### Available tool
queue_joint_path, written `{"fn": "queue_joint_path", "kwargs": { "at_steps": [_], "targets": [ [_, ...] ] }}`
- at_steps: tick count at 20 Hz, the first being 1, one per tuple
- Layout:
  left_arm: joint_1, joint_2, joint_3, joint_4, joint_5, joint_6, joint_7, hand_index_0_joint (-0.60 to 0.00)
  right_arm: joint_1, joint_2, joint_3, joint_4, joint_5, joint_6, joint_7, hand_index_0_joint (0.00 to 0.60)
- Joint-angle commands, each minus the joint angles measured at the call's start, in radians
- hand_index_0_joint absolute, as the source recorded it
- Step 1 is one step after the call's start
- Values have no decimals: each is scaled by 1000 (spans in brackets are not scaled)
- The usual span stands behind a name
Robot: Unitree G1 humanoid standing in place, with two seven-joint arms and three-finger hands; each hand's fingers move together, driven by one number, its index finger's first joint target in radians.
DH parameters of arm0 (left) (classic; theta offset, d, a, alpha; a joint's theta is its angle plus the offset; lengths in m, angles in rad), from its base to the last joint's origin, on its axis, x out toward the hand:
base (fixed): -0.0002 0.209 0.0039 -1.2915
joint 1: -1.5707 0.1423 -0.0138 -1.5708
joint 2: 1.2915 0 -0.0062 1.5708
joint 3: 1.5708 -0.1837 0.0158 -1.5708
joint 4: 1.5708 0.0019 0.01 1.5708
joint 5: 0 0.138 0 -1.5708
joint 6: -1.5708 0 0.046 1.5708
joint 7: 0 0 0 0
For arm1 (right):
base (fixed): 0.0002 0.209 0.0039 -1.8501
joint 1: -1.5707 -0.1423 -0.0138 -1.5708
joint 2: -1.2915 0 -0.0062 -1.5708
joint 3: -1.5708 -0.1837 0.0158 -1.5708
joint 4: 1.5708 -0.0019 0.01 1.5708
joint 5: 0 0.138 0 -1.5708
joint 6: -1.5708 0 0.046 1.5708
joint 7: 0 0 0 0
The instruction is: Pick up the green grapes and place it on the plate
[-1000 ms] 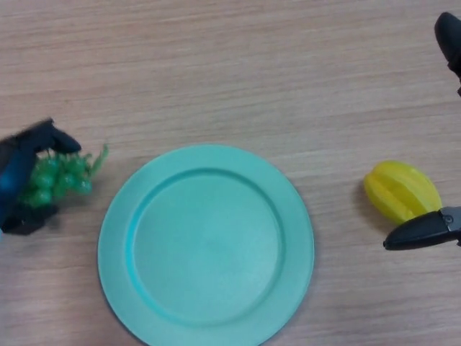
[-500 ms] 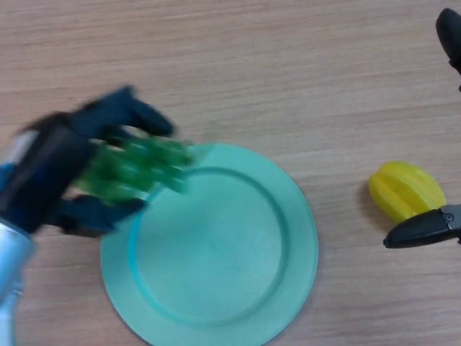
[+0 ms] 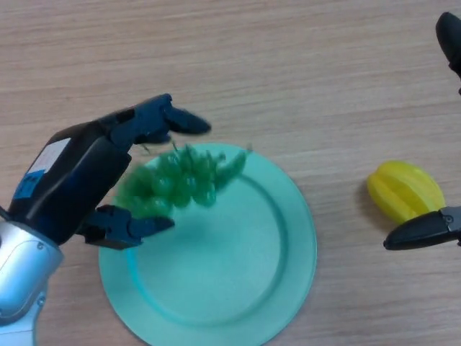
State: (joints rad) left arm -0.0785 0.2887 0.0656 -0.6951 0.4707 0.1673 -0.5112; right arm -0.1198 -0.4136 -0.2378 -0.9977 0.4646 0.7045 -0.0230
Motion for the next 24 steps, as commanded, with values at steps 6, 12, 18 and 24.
{"fn": "queue_joint_path", "kwargs": {
  "at_steps": [6, 12, 18, 24],
  "targets": [
    [-21, 19, 210, -207, -362, 65, 130, 0, -27, -41, -5, -49, -57, -146, -23, 0],
    [43, 30, 426, -272, -1011, 275, 336, 0, -55, -39, 41, -49, -45, -142, -66, 0],
    [91, 50, 415, -248, -1005, 243, 360, 0, -98, -27, 81, -49, -44, -121, -93, 0],
    [86, 54, 415, -312, -982, 315, 342, 0, -114, -35, 92, -49, -18, -112, -120, 0]
  ]
}}
